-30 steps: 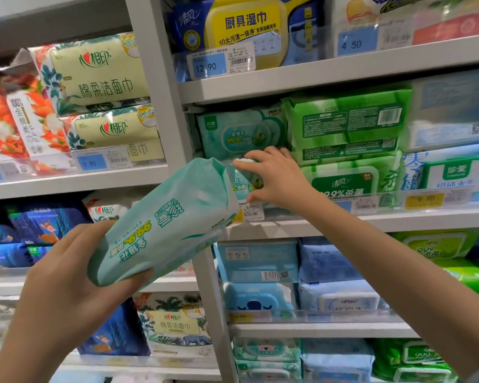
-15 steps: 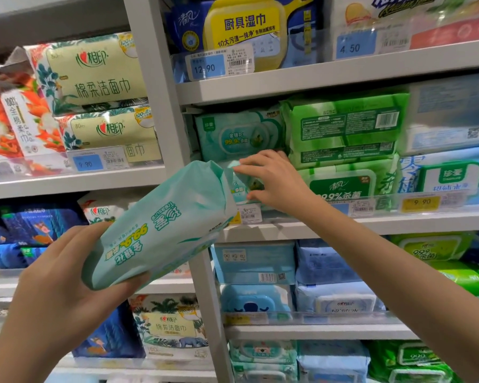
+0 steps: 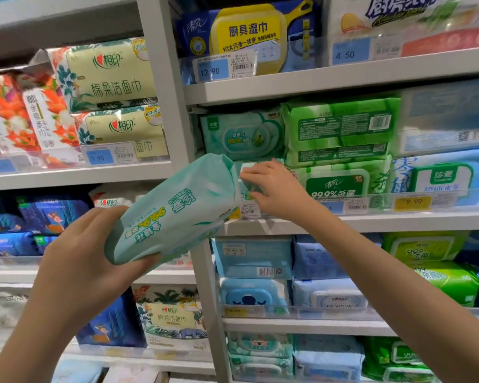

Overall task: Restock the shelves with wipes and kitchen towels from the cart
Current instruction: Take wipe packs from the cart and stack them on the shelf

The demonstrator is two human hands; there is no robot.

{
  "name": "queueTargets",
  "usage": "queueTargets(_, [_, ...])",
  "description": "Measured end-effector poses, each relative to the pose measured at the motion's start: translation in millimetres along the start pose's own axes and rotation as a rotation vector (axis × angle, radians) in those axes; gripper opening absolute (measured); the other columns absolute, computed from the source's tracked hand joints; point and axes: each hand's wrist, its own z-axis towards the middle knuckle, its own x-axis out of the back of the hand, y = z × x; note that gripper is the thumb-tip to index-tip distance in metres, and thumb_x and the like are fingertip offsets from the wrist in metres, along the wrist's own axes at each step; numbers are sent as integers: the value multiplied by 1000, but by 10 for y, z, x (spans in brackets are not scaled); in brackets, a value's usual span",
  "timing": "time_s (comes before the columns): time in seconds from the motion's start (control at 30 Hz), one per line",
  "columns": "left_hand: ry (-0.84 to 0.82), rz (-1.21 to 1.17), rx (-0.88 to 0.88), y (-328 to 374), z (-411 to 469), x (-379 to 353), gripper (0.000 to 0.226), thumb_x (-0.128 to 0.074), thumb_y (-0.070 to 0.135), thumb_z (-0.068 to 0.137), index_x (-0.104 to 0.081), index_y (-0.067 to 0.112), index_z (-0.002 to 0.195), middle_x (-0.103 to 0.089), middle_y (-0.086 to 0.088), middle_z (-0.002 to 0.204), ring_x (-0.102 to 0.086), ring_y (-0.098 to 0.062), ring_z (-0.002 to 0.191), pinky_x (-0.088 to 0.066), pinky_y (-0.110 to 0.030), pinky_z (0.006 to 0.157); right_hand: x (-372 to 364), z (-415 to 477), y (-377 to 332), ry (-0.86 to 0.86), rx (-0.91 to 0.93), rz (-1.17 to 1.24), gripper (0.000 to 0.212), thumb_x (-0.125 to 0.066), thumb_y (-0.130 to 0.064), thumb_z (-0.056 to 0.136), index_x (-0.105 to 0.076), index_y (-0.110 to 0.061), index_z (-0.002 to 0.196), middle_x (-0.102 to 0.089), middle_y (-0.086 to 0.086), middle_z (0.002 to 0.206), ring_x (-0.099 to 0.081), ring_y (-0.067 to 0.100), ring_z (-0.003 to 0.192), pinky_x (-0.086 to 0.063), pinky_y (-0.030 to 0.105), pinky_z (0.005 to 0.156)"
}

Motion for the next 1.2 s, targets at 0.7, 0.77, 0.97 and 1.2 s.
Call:
queueTargets(0.7, [404,254,-409,501,666,-616,48,-65,28,76,-54,-2,112,-63,-20,101,-53,-33,95,-50,-49,79,1131,-597,53,-82,-369,1247,51,-54,-61,78,-62,-23,110,-71,0,102,-70,22,94,-57,33,82])
queueTargets(0.77, [450,297,-456,519,701,-713,42,-58,27,81,-52,0,112,-64,-19,102,-54,-34,98,-46,-47,84,1103,-539,20,-3,-481,1256,51,-49,-63,73,-63,-23,102,-72,-2,94,-72,23,88,-59,35,79])
queueTargets(0.97, [647,376,-571,558,846,-758,32,-65,18,83,-54,3,110,-67,-17,104,-52,-30,103,-42,-40,91,1094,-496,-6,138,-565,1321,45,-67,-42,82,-57,-15,117,-65,6,109,-70,26,95,-59,38,79])
queueTargets(1.2, [750,384,-559,498,1000,-956,29,-62,19,90,-47,9,112,-47,-11,119,-46,-30,108,-38,-41,98,916,-488,-128,396,-615,1396,38,-74,-20,80,-53,-16,111,-67,10,108,-68,27,92,-59,44,79])
